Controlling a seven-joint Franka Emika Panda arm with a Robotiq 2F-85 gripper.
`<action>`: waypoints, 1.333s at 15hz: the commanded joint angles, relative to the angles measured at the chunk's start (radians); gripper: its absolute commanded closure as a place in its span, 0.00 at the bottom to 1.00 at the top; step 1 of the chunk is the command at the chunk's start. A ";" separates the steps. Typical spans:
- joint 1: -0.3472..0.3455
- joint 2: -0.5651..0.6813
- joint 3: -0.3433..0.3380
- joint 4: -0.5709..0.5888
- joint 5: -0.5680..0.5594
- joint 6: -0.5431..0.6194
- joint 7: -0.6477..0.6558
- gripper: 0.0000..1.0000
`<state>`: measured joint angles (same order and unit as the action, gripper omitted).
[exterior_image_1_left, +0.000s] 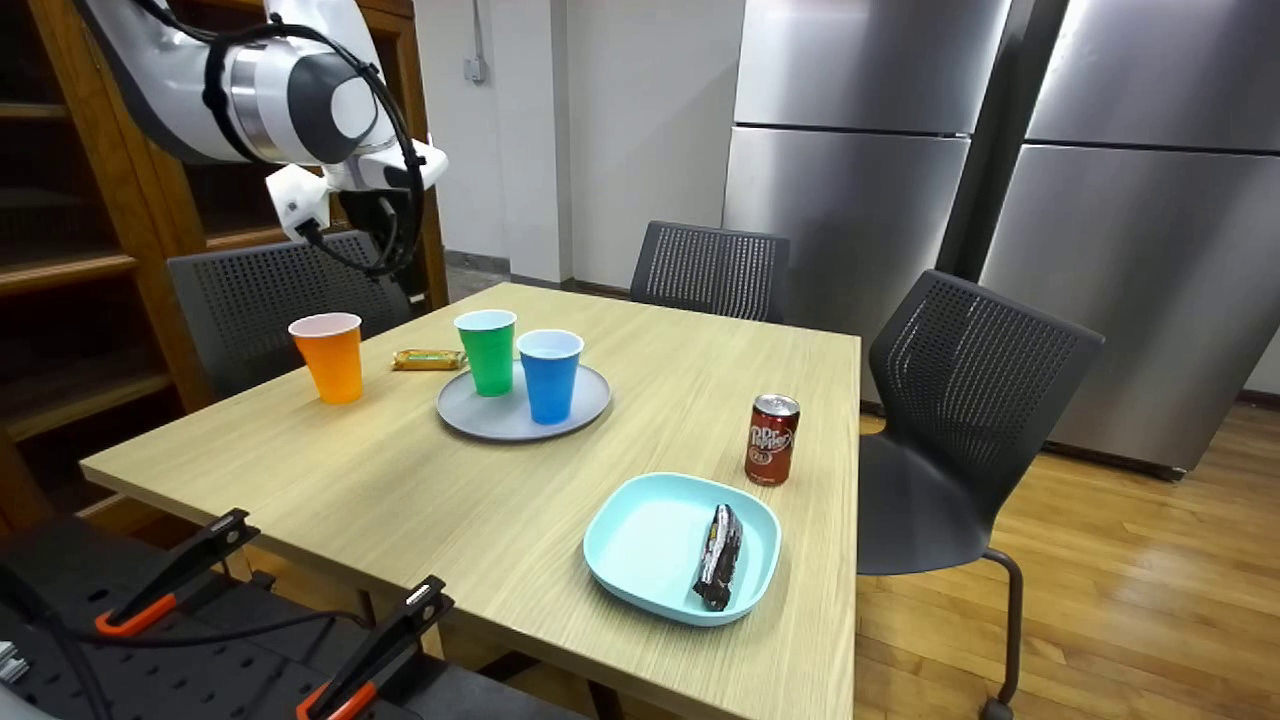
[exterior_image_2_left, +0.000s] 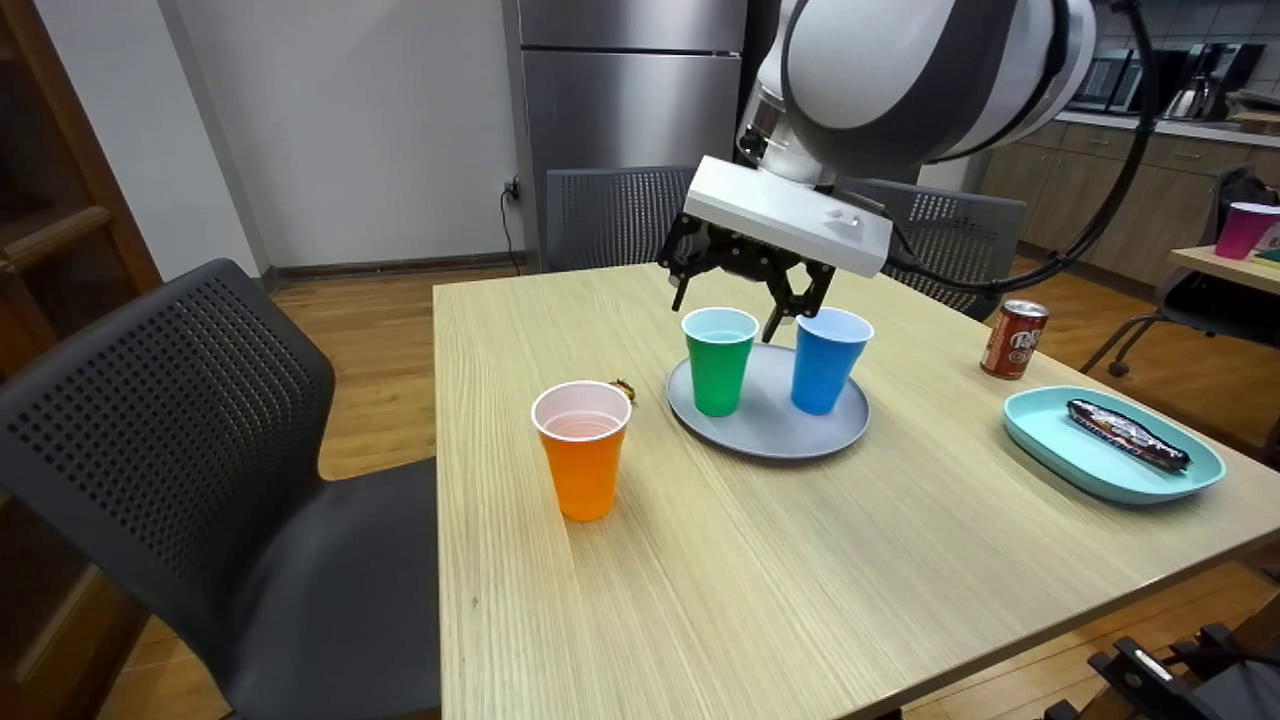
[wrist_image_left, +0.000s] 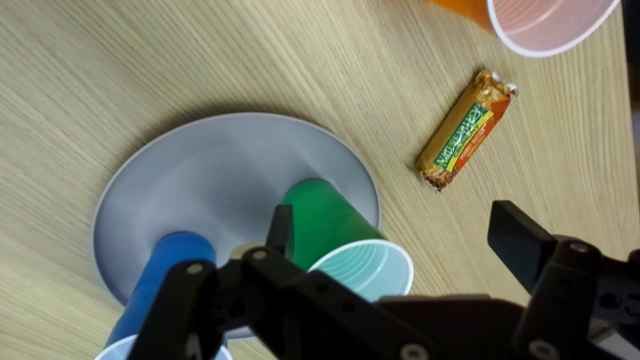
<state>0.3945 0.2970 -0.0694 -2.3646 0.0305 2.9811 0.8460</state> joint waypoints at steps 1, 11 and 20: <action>0.006 -0.025 0.045 -0.024 -0.016 -0.019 -0.043 0.00; 0.030 0.028 0.124 0.009 0.005 -0.059 -0.104 0.00; 0.019 0.125 0.144 0.091 0.029 -0.046 -0.131 0.00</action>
<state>0.4339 0.3866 0.0533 -2.3268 0.0314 2.9562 0.7583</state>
